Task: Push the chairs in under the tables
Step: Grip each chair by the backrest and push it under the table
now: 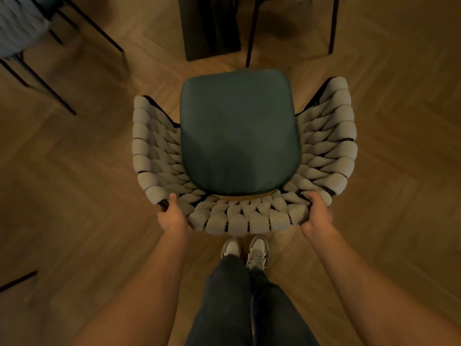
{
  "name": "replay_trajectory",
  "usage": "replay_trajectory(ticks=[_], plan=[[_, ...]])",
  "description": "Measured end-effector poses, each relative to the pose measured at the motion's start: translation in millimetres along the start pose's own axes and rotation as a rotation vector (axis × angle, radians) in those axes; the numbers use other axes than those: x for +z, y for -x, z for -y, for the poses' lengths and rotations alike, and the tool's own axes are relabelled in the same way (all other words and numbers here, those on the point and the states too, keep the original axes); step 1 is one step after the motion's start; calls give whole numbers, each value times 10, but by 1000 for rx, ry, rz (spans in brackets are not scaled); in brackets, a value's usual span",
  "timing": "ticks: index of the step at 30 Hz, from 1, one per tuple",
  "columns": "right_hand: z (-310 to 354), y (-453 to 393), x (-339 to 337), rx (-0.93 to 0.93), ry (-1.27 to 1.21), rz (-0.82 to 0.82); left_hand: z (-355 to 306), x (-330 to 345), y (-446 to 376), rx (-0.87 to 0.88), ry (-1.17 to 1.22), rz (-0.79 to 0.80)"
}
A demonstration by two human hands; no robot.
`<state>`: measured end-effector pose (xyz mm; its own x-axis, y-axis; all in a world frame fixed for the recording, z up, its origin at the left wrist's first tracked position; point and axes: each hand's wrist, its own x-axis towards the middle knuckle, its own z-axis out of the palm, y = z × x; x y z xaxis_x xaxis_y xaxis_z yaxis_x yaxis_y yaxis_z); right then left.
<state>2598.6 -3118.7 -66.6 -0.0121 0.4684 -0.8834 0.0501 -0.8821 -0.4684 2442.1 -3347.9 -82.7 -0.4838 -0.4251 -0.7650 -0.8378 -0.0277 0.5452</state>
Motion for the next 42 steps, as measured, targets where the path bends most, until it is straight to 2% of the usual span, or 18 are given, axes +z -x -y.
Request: replay_trajectory(ticks=[6, 13, 29, 42], plan=[[46, -127, 71, 27, 56, -126, -119, 148, 24, -120, 1, -123], [376, -290, 531, -4, 100, -157, -394, 486, -24, -125, -8, -182], [1093, -752, 1572, -43, 112, -72, -1182, 1292, -229, -118, -32, -164], [1467, -976, 2072, -64, 171, -20, -1585, 1687, -324, -119, -83, -135]])
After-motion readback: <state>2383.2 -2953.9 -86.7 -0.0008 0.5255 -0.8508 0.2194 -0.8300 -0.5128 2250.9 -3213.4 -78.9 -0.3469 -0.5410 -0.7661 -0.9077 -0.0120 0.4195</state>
